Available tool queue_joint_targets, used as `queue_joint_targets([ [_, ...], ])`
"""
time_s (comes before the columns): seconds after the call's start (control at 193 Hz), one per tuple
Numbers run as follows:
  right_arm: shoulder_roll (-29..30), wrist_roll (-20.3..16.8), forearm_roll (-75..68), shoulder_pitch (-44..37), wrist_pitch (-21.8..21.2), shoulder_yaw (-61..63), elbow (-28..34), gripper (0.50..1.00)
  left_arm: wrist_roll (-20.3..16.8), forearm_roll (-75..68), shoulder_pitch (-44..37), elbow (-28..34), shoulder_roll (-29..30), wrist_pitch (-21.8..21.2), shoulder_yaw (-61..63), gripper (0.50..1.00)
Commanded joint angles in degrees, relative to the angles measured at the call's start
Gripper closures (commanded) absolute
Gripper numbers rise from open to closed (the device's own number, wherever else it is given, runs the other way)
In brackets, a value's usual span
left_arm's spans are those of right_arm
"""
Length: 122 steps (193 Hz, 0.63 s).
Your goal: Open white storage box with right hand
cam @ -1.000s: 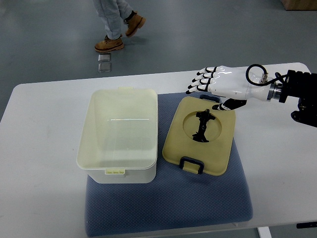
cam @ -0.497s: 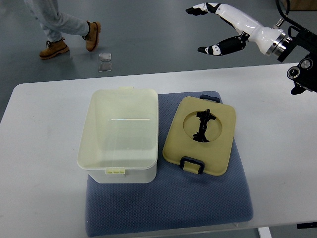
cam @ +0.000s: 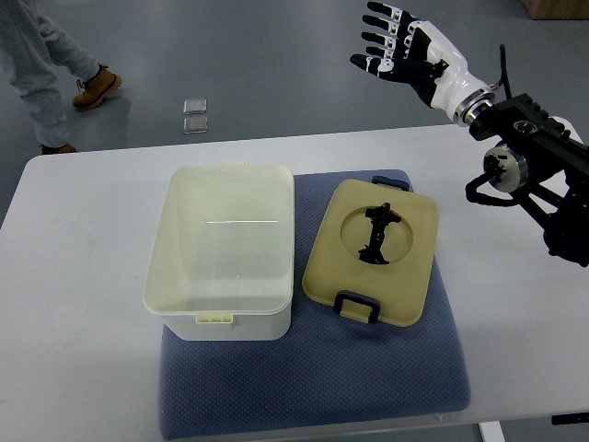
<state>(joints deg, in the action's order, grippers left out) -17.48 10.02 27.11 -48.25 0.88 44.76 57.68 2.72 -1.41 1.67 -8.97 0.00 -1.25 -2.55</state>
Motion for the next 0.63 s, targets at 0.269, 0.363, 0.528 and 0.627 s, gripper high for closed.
queue_joint_targets([
  [0.269, 5.4, -6.8, -0.1, 6.1, -0.2, 8.3, -2.9, 0.57, 0.0, 0.0, 0.0, 0.0, 0.0, 0.0, 0.0, 0.5],
  [0.363, 5.9, -6.6, -0.3, 6.4, -0.2, 8.3, -3.5, 0.57, 0.0, 0.0, 0.0, 0.0, 0.0, 0.0, 0.0, 0.5],
  [0.528, 7.5, -6.6, -0.3, 6.7, -0.2, 8.2, -3.7, 0.57, 0.0, 0.0, 0.0, 0.0, 0.0, 0.0, 0.0, 0.5],
  [0.627, 7.8, -6.5, -0.3, 7.4, -0.2, 8.2, -3.8, 0.57, 0.0, 0.0, 0.0, 0.0, 0.0, 0.0, 0.0, 0.5],
])
